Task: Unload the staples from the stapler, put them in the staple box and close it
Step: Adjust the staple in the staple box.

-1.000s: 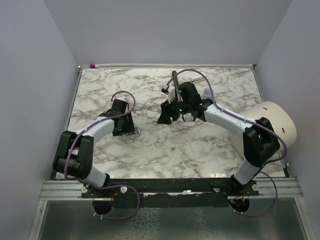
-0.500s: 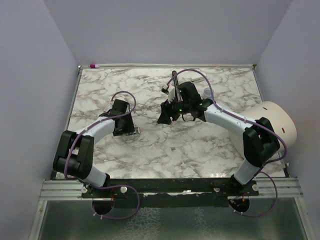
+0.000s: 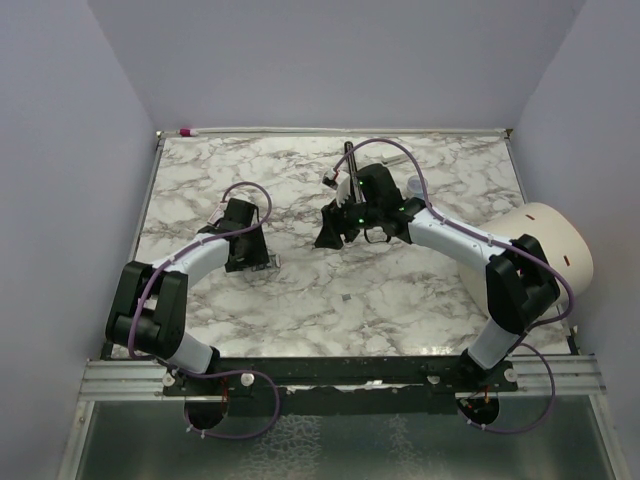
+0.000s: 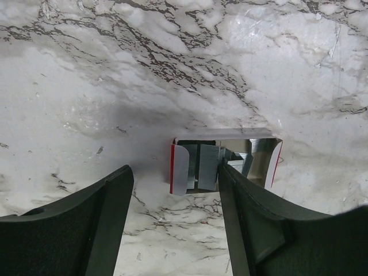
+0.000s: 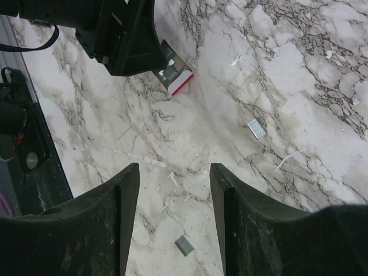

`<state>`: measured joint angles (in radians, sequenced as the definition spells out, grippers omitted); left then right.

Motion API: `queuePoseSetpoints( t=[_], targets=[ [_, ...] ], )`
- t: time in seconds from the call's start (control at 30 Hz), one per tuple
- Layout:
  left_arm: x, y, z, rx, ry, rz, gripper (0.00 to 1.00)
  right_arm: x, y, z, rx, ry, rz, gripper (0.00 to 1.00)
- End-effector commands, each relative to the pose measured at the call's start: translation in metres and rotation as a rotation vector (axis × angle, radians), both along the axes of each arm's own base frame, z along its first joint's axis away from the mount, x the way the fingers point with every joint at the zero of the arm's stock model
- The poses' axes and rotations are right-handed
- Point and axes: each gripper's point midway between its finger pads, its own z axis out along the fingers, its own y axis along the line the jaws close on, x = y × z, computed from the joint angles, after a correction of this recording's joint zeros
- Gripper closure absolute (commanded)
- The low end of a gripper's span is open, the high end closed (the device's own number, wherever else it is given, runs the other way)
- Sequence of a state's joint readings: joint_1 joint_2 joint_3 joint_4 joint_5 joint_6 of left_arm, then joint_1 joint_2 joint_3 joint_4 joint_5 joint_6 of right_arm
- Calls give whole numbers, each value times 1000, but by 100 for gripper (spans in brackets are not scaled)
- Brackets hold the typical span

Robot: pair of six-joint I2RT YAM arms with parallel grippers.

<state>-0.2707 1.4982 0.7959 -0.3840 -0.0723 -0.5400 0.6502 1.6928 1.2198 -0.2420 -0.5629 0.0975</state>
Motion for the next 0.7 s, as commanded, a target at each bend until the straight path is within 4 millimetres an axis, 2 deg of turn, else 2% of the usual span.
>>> queuePoseSetpoints(
  t=[0.0,0.07,0.23,0.37,0.53,0.67],
  targets=[
    [-7,5,-6,29,28,11,39,1,-1,2,12,-24,14,47],
    [-9,7,-7,37,32,10,46,1,-1,2,12,-24,13,47],
    [-8,6,-7,31,32,10,49,1,-1,3,13,-28,11,47],
    [-5,4,-3,24,22,8,47,1,-1,2,10,-25,11,47],
    [-2,3,8,15,0,8,39,0,0,0,13,-17,19,47],
    [-1,4,17,14,-23,12,39,0,1,-1,14,-11,25,47]
  ],
)
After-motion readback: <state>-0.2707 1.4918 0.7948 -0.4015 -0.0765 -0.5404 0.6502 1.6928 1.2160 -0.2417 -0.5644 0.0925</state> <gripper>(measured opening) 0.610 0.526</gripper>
